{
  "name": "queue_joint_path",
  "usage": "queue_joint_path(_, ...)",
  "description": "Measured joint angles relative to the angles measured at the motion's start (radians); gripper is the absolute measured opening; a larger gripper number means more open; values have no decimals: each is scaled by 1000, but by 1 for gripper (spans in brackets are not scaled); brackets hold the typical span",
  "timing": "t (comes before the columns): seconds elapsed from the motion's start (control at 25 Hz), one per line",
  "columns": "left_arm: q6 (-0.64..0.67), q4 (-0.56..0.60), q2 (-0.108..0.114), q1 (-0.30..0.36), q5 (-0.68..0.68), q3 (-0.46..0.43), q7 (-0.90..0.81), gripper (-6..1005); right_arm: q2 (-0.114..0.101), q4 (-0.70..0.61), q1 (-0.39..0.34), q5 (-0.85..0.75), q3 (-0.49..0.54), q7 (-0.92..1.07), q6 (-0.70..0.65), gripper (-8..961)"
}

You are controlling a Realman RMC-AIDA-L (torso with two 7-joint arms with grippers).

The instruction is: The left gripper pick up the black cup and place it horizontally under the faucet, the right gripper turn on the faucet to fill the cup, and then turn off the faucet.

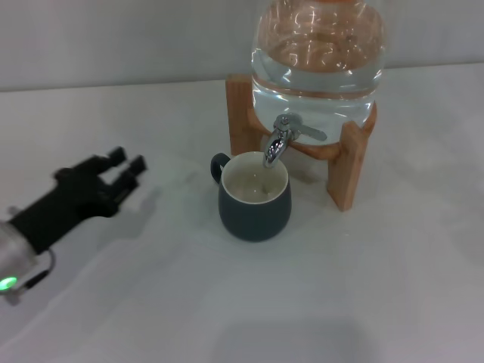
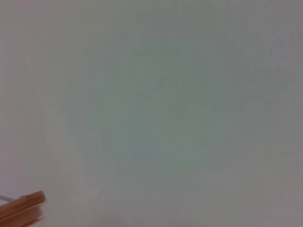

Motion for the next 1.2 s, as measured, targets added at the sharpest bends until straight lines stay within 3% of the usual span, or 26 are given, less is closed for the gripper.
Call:
queue_joint_path(0.24, -279, 137, -2, 80, -83, -3, -95, 392, -6, 11, 1, -7, -2, -2, -26, 842)
queue_joint_path(0.44, -487, 176, -2, 152, -214, 1, -107, 392, -15, 9, -1, -35, -10, 0, -34, 842)
queue_joint_path(0.64, -520, 200, -3, 174, -242, 2, -114, 392, -22, -16, 6, -153, -25, 17, 33, 842)
queue_joint_path(0.84, -514, 202, -3, 170, -242, 2, -116, 392, -22, -42, 10, -176, -123, 41, 146, 842)
queue_joint_path(1.0, -507, 202, -2, 167, -242, 2, -116, 391, -6, -69, 14, -173, -182, 72, 225, 842)
queue_joint_path(1.2, -489, 203, -1, 169, -244, 2, -116, 391, 44, -135, 15, -168, -273, 105, 258, 842)
